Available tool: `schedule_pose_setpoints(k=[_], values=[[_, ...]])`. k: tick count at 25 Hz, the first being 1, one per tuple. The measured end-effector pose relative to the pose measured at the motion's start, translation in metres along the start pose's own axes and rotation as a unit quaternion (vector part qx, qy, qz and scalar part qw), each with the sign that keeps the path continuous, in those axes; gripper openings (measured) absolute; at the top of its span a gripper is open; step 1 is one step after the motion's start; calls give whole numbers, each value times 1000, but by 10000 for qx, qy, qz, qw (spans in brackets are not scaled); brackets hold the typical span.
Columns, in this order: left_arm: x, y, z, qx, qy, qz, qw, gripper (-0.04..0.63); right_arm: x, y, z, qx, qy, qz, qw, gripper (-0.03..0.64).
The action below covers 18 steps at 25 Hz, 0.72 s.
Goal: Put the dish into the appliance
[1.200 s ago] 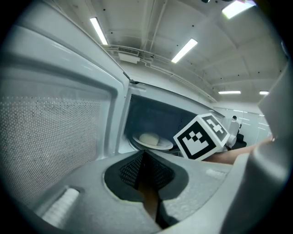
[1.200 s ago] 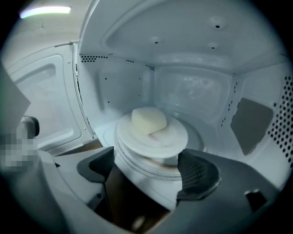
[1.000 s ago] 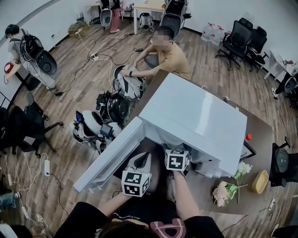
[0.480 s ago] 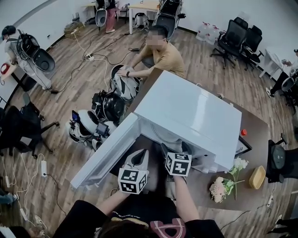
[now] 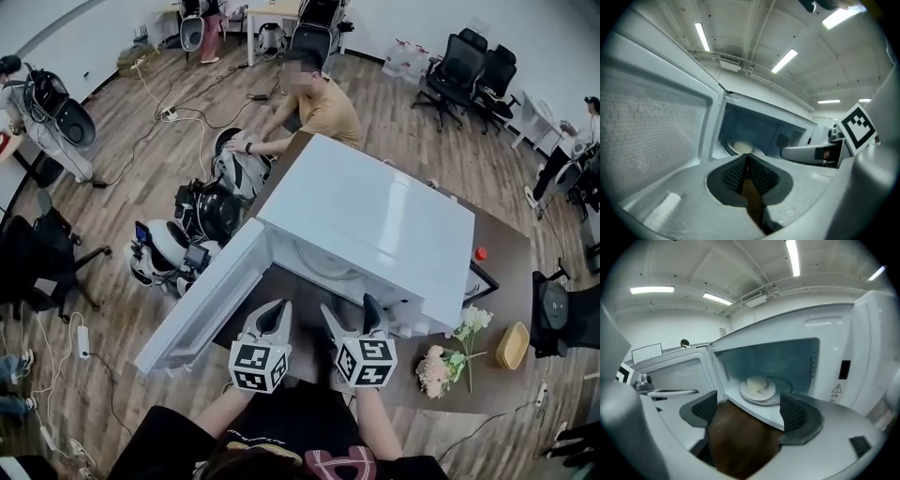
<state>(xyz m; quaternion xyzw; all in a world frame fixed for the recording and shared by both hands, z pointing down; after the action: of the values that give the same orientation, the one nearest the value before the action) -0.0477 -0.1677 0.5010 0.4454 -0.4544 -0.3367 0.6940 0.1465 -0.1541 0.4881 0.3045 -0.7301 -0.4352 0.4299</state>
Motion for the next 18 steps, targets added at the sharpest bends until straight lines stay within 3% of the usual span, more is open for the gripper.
schedule_pose_setpoints(k=[3, 12, 18], values=[[-4, 2, -3, 10, 164, -27, 9999, 11, -14, 11, 2, 36, 100, -16, 9999, 397], [-9, 21, -15, 301, 344, 212, 9987, 11, -40, 49, 8, 20, 521, 189, 9985, 124], [-10, 31, -28, 423, 535, 293, 9972, 11, -35, 64, 3, 66, 602, 490, 9970, 50]])
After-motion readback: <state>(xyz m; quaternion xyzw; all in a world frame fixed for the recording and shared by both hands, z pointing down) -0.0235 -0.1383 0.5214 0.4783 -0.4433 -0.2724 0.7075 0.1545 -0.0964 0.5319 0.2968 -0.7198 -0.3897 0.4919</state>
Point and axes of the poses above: the fingertips, and each gripper's own axes: x forward along the fingers, z to its left, y out of its underside, the point moved 9 cm from there along -x, backward along the fingers, and after that the axes turned 14 degrees about -y, right-handed, at the moved point
